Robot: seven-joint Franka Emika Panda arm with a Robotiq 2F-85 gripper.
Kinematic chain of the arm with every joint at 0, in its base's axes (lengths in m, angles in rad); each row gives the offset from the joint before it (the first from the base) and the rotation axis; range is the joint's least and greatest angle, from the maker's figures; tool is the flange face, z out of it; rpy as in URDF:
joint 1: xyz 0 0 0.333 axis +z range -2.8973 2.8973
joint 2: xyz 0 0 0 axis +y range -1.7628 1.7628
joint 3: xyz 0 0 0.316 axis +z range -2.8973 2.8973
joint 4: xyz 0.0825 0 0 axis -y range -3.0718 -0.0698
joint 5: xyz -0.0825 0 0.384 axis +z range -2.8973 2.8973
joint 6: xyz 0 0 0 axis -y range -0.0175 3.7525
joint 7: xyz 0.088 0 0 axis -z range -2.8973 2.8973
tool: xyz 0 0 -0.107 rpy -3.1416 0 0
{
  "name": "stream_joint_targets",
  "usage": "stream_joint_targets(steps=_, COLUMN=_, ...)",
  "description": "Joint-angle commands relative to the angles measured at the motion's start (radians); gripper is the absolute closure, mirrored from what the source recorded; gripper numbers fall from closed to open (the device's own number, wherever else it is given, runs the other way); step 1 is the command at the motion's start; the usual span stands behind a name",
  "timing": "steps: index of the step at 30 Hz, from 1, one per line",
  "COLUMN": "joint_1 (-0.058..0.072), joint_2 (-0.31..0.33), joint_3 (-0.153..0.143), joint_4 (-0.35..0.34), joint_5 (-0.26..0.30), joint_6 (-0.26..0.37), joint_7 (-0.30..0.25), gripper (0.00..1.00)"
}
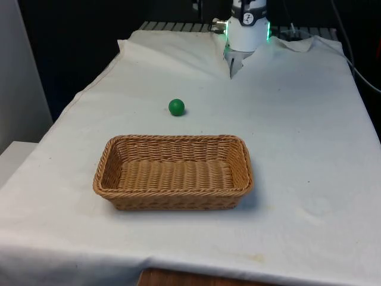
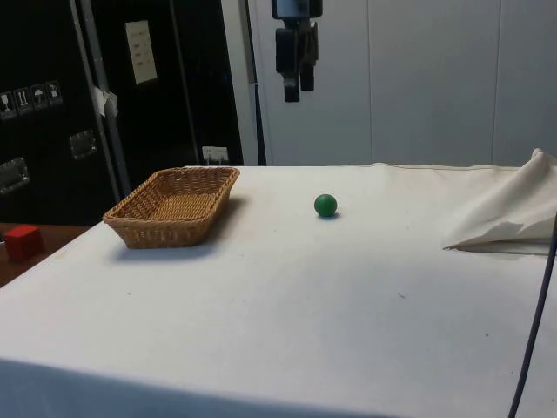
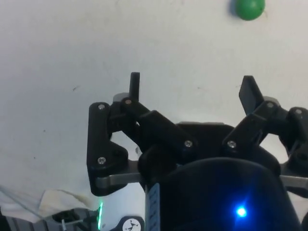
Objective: Pick up the ball and place it into the basket.
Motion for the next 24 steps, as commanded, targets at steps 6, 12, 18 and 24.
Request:
stream_joint_targets(steps=6, joint_1=-0.002, joint_2=0.029, joint_3=-0.036, joint_4=-0.013, joint_5=0.005, joint_6=0.043, joint_7=-0.034, gripper=0.0)
stream_joint_targets(steps=12, joint_1=-0.001, joint_2=0.075, joint_3=-0.073, joint_4=-0.021, joint_5=0.027, joint_6=0.087, joint_7=-0.068, gripper=0.0)
stream_joint_targets(steps=18, joint_1=-0.002, joint_2=0.112, joint_3=-0.096, joint_4=-0.031, joint_5=0.061, joint_6=0.125, joint_7=-0.105, gripper=0.0)
stream_joint_targets(steps=24, joint_1=-0.002, joint_2=0.155, joint_3=-0.119, joint_4=-0.045, joint_5=0.118, joint_6=0.176, joint_7=-0.165, gripper=0.0)
